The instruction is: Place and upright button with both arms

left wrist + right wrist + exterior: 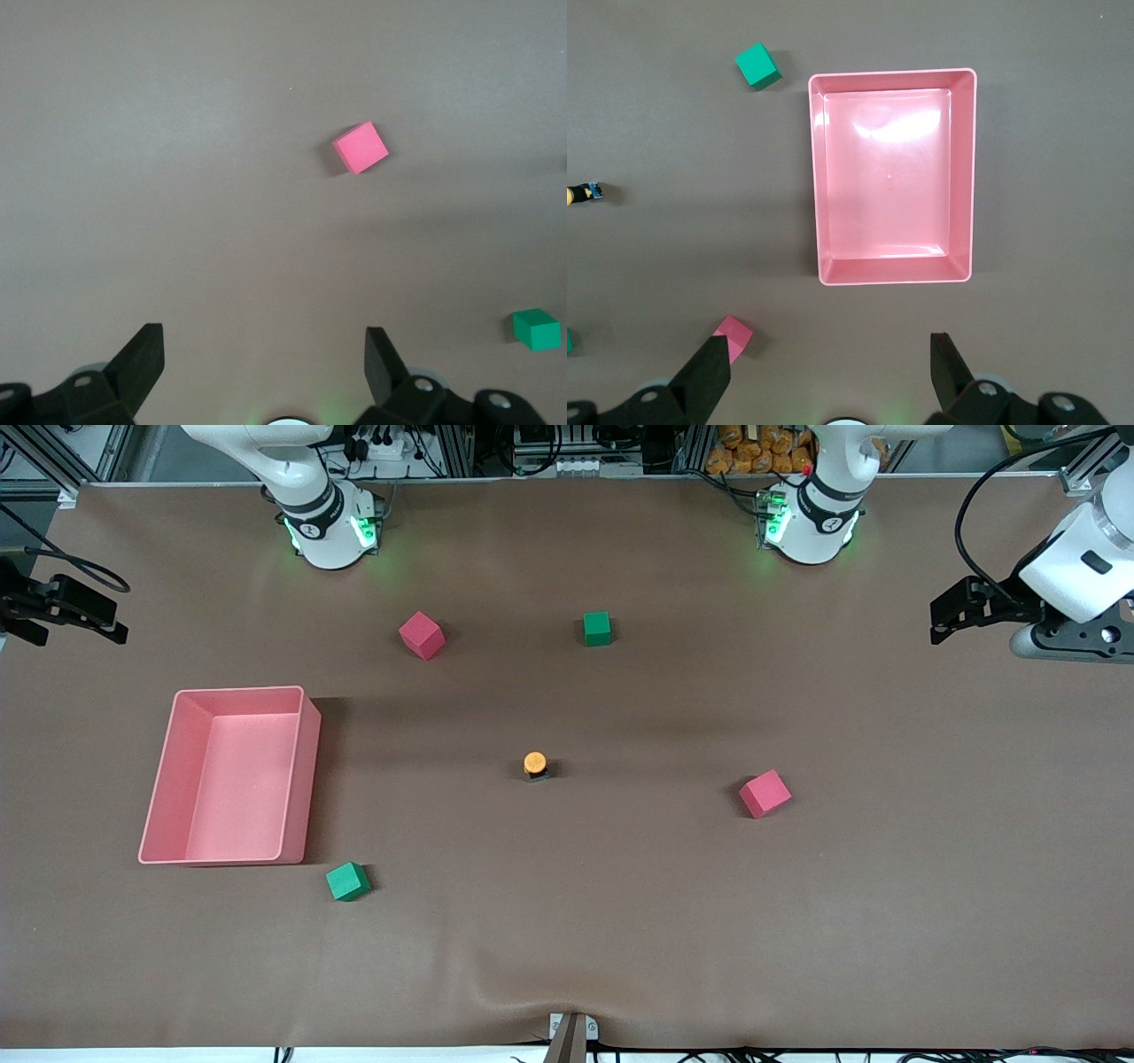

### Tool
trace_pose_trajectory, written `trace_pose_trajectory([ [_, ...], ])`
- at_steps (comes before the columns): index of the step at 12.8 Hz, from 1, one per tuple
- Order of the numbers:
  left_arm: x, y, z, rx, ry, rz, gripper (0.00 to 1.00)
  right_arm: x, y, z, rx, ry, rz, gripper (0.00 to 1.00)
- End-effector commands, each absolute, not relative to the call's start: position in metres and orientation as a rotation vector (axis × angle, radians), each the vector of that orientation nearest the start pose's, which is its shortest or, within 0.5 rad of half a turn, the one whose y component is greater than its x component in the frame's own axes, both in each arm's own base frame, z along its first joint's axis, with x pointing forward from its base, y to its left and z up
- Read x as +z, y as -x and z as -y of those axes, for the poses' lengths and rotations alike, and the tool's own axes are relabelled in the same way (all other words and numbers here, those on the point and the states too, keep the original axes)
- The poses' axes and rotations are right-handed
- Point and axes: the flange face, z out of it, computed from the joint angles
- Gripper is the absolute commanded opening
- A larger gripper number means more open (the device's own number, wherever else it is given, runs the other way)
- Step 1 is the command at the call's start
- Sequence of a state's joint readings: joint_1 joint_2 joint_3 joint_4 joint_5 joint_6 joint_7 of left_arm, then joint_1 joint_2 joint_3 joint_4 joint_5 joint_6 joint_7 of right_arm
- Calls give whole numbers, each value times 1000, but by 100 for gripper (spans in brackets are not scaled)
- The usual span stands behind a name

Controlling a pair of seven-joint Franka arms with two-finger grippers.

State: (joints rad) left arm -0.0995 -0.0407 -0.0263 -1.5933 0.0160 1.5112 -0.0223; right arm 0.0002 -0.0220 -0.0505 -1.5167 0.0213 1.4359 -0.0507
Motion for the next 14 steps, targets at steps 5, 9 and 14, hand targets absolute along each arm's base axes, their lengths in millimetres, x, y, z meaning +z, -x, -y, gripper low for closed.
trace_pose_trajectory([
  [5, 654, -528, 45, -2, 3115, -112, 100, 654, -534, 25, 79, 3107, -7, 100],
  [9, 661, -530, 28, -25, 3111, -66, 100, 654, -533, 25, 81, 3106, -9, 100],
  [14, 660, -530, 23, -3, 3118, -38, 100, 654, -533, 25, 81, 3106, -9, 100],
])
